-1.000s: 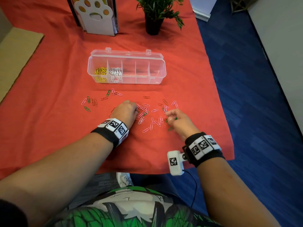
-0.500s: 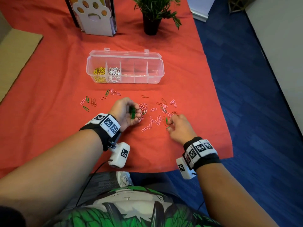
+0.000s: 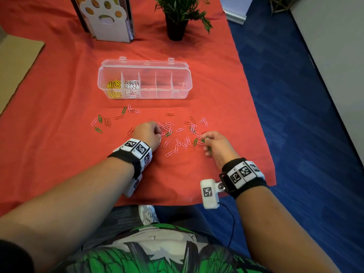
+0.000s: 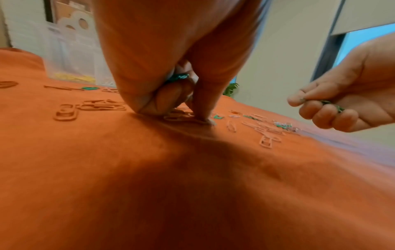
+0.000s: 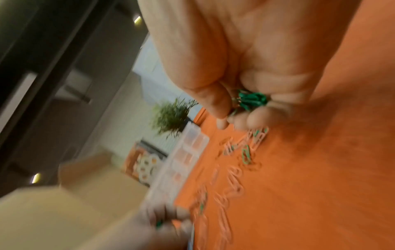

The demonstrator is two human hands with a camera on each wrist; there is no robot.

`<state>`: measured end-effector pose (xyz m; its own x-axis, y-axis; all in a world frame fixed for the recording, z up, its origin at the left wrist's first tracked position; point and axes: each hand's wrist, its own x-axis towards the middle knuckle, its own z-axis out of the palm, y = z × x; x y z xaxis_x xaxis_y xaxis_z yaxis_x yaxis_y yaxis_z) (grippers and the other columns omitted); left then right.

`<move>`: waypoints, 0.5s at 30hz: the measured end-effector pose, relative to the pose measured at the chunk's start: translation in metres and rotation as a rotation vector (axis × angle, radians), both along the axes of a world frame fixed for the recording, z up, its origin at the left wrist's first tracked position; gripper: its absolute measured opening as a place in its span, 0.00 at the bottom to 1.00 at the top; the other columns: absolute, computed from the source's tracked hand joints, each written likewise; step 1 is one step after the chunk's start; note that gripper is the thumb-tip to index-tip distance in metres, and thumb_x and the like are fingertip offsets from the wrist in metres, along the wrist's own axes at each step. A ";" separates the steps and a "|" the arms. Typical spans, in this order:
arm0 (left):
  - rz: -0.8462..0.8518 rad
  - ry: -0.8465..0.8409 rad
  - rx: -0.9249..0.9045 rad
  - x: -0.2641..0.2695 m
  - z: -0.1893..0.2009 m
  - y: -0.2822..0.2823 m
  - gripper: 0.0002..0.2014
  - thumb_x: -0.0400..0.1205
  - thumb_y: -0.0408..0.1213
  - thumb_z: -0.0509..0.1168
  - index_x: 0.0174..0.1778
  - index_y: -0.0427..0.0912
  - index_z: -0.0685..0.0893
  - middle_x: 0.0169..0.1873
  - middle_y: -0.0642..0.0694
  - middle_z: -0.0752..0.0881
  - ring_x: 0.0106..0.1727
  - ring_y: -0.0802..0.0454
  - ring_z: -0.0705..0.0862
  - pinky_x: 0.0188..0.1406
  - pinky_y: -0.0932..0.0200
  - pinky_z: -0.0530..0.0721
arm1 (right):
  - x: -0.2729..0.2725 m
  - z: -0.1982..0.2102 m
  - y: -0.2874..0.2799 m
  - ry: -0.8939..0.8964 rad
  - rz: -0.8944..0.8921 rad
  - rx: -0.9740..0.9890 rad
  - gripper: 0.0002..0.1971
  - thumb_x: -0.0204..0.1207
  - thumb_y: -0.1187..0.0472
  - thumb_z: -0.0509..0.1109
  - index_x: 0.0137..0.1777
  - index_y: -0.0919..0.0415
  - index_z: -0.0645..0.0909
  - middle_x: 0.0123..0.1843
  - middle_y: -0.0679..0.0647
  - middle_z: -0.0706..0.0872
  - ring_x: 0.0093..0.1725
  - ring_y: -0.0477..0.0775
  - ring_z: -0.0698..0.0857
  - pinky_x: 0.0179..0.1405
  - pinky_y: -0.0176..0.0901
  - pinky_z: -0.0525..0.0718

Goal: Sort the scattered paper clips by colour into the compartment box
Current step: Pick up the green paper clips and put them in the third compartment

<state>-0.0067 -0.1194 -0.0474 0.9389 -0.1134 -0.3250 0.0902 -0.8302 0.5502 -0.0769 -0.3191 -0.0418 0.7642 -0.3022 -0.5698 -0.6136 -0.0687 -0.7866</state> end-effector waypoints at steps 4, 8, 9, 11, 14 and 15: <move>0.049 -0.022 -0.032 0.001 0.005 0.003 0.11 0.73 0.27 0.63 0.42 0.45 0.86 0.42 0.40 0.89 0.45 0.42 0.85 0.41 0.63 0.73 | 0.007 0.010 -0.002 0.046 -0.173 0.253 0.08 0.78 0.69 0.60 0.39 0.58 0.74 0.31 0.51 0.71 0.27 0.47 0.69 0.19 0.34 0.69; -0.056 -0.070 0.030 0.000 0.008 -0.003 0.09 0.74 0.35 0.66 0.47 0.46 0.88 0.48 0.42 0.89 0.50 0.43 0.85 0.45 0.61 0.77 | 0.017 0.001 0.001 0.142 0.160 -0.342 0.06 0.74 0.61 0.66 0.36 0.56 0.76 0.33 0.52 0.79 0.33 0.52 0.76 0.30 0.39 0.73; -0.084 -0.085 0.033 0.000 0.007 -0.004 0.08 0.75 0.37 0.68 0.48 0.46 0.89 0.50 0.42 0.87 0.53 0.43 0.84 0.50 0.59 0.78 | 0.019 0.000 0.004 0.142 0.288 -0.512 0.05 0.74 0.59 0.65 0.39 0.57 0.77 0.38 0.55 0.82 0.39 0.56 0.80 0.38 0.41 0.76; -0.155 -0.108 0.054 -0.001 0.007 -0.008 0.10 0.75 0.41 0.69 0.50 0.45 0.88 0.52 0.41 0.85 0.55 0.42 0.83 0.55 0.56 0.78 | 0.021 -0.001 0.010 0.095 0.452 -0.765 0.10 0.75 0.57 0.64 0.47 0.64 0.80 0.50 0.64 0.85 0.52 0.61 0.84 0.51 0.45 0.80; -0.256 -0.139 0.114 -0.003 0.007 -0.013 0.12 0.77 0.41 0.67 0.54 0.43 0.87 0.53 0.39 0.83 0.56 0.39 0.82 0.55 0.53 0.79 | 0.021 -0.001 0.023 0.045 0.557 -0.938 0.17 0.74 0.60 0.65 0.60 0.70 0.75 0.61 0.66 0.79 0.61 0.67 0.80 0.59 0.52 0.79; -0.275 -0.146 0.129 -0.003 0.006 -0.013 0.12 0.77 0.41 0.67 0.54 0.42 0.86 0.53 0.39 0.82 0.56 0.39 0.82 0.55 0.53 0.78 | 0.021 -0.001 0.026 0.047 0.588 -0.966 0.18 0.73 0.63 0.64 0.62 0.69 0.74 0.62 0.66 0.78 0.61 0.67 0.80 0.59 0.54 0.80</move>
<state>-0.0096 -0.1327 -0.0411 0.9165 -0.3355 -0.2179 -0.2187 -0.8763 0.4292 -0.0560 -0.2931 -0.0431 0.9168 -0.2325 -0.3247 -0.3135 -0.9226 -0.2246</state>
